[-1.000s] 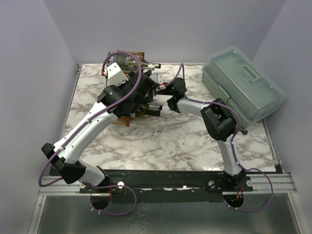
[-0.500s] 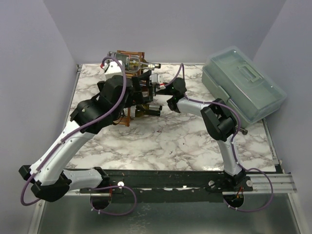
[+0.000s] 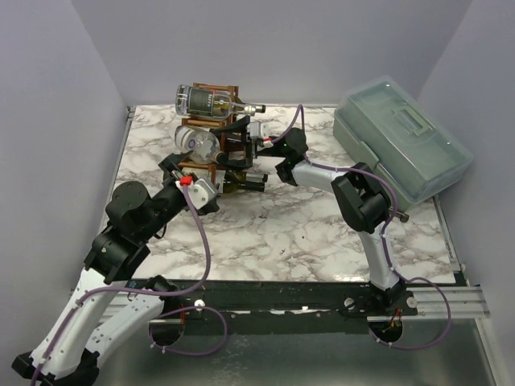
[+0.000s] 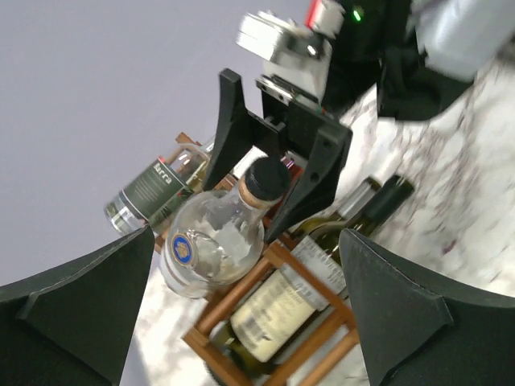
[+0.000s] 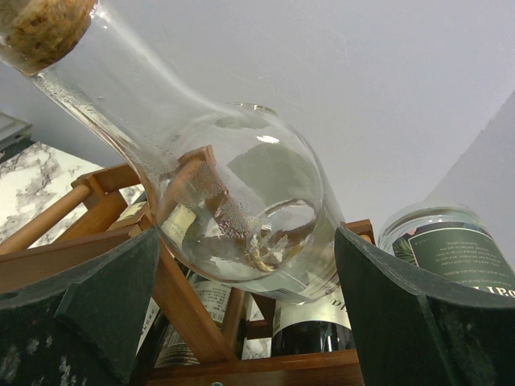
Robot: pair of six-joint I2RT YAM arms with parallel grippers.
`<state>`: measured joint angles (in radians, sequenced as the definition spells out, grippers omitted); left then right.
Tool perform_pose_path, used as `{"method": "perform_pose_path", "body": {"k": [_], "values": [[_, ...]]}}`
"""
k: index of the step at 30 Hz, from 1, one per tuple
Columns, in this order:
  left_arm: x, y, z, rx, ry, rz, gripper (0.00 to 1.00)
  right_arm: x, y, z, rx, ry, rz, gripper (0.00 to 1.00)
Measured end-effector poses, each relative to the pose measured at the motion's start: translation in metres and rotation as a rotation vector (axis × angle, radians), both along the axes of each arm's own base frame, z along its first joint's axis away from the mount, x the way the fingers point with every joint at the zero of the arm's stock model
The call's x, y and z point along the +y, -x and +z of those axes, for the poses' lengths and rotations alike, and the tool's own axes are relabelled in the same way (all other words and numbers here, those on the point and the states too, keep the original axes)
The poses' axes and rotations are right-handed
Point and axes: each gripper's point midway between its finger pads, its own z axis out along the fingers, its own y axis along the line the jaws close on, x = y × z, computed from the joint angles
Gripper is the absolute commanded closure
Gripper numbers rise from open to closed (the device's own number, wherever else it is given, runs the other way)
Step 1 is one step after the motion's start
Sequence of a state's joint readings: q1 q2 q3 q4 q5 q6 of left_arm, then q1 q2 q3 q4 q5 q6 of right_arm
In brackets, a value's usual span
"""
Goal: Take the wine bottle off the wine rack
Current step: Pick up the wine bottle from the wine rack.
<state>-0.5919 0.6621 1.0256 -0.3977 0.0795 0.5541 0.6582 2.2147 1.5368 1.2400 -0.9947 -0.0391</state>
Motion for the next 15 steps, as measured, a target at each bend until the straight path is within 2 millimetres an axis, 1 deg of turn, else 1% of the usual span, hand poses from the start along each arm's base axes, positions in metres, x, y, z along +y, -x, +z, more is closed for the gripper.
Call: {"method": "perform_pose_path", "body": {"k": [1,2,3,4,8,9,12,15], "values": [[0.001,0.000,-0.004,-0.024,-0.032,-0.017,0.01,0.000,0.000,0.000,0.000,0.000,0.000,0.11],[-0.002,0.000,-0.015,-0.064,-0.105,-0.067,0.02,0.000,0.000,0.000,0.000,0.000,0.000,0.11],[0.003,-0.004,-0.016,-0.079,-0.135,-0.059,0.03,0.000,0.000,0.000,0.000,0.000,0.000,0.11],[0.003,-0.007,-0.020,-0.097,-0.185,-0.079,0.03,0.000,0.000,0.000,0.000,0.000,0.000,0.11],[-0.006,-0.019,-0.028,-0.150,-0.310,-0.147,0.05,0.000,0.000,0.000,0.000,0.000,0.000,0.11],[-0.008,-0.021,-0.030,-0.154,-0.325,-0.159,0.06,0.000,0.000,0.000,0.001,0.000,0.000,0.11],[-0.016,-0.030,-0.037,-0.168,-0.371,-0.193,0.13,0.000,0.000,0.000,0.001,0.000,0.000,0.11],[-0.023,-0.042,-0.046,-0.164,-0.408,-0.213,0.16,0.000,0.000,0.000,0.001,0.000,0.000,0.11]]}}
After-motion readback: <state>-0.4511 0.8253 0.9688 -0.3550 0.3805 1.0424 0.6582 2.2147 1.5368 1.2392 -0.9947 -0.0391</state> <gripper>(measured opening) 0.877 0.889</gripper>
